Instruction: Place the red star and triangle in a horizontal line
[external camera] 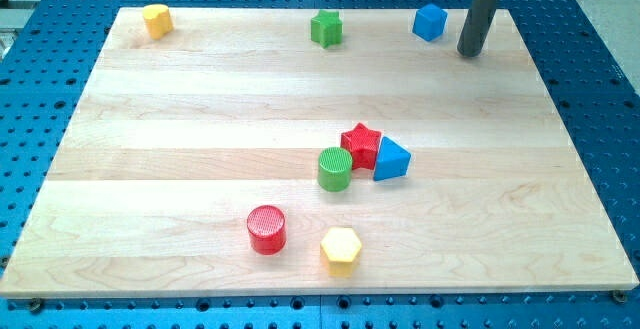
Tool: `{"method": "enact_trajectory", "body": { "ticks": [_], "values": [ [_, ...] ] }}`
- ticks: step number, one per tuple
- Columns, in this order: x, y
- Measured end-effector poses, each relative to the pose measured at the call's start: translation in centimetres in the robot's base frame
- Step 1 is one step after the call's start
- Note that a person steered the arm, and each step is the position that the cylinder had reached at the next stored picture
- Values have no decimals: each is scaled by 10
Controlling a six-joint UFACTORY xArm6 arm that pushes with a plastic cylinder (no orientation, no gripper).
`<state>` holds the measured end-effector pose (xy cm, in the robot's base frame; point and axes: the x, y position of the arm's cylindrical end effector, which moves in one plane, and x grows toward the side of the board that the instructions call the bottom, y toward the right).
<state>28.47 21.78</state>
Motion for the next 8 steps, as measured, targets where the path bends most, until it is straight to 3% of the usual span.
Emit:
{"method": "enact_trajectory", "body": {
  "ticks": [1, 2, 3, 5, 6, 8],
  "values": [
    [44, 0],
    [133, -8],
    [190, -63],
    [192, -251],
    [176, -293],
    [145, -229]
  ]
}}
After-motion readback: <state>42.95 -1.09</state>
